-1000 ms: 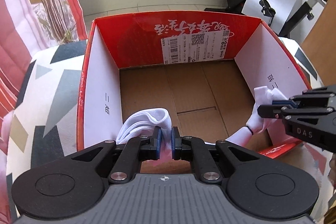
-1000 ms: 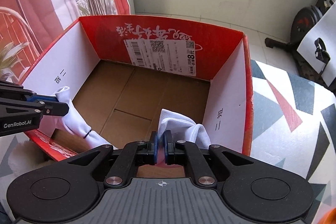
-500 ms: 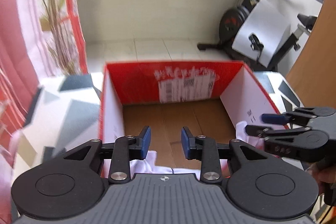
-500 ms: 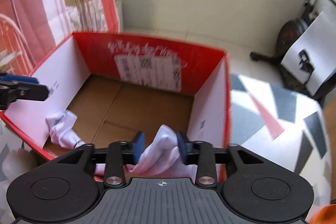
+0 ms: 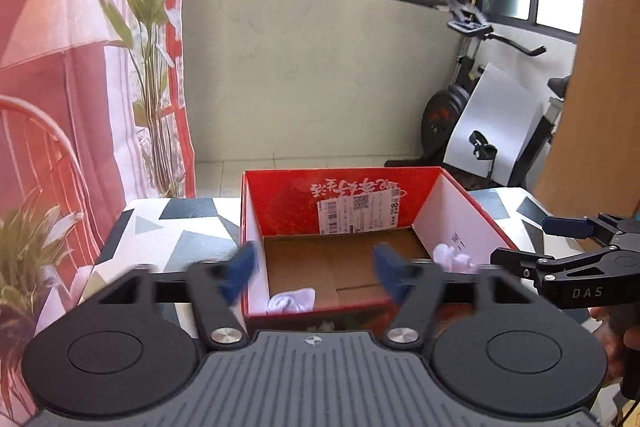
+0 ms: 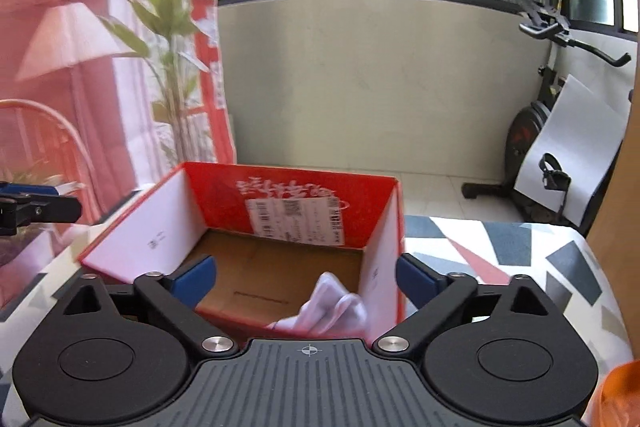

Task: Organize soft objects
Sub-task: 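Withdraw both grippers from the box toward the white fluffy fur pieces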

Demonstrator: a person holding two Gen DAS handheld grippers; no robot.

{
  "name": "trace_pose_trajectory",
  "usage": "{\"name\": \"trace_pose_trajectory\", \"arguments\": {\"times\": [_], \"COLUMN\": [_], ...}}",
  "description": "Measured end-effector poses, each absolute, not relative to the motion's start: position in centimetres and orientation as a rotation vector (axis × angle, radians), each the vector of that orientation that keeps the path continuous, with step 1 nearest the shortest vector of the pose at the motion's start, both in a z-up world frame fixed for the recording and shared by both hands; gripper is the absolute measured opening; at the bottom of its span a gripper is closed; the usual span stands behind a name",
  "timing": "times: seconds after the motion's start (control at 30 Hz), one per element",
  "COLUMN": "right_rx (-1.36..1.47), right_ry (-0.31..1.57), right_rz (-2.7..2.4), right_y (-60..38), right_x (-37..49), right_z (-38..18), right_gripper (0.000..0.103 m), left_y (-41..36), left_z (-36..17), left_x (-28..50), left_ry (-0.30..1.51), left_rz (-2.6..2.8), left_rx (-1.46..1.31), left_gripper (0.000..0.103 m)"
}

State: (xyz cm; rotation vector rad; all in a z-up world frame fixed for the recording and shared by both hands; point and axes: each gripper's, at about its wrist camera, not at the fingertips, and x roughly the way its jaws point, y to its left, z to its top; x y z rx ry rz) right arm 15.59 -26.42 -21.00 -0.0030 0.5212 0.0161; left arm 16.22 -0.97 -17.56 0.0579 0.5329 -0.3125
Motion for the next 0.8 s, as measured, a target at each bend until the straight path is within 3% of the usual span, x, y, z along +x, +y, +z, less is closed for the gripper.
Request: {"name": "trace_pose_trajectory", "arguments": {"times": [0.03, 0.07, 0.4, 0.8], "right_rx": [-0.002, 0.002, 0.053, 0.065], "right_ry": [0.513, 0.506, 0.517, 0.541], "right_rz": [0.024, 0.032, 0.062, -0.004], "right_y": [-26.2, -25.9, -23.5, -24.5], "right_x": [14.8, 14.0, 8.3, 5.3], "right_z": [-21.2, -21.3, -24.4, -27.3], "right_gripper": [0.102, 0.103, 0.103, 0.103], "left_y": [-0.7, -0.6, 0.7, 3.2], "left_z": [-17.9, -18.2, -22.0, -25.8], "left_x": [15.3, 14.5, 10.0, 9.9], "left_ry": [0.519, 0.5, 0.596, 0.723], "left_rz": [-0.298, -0.285, -0.289, -0.205], "left_rx": [0.056, 0.05, 0.004, -0.14], "left_gripper": [0.1, 0.101, 0.101, 0.1]}}
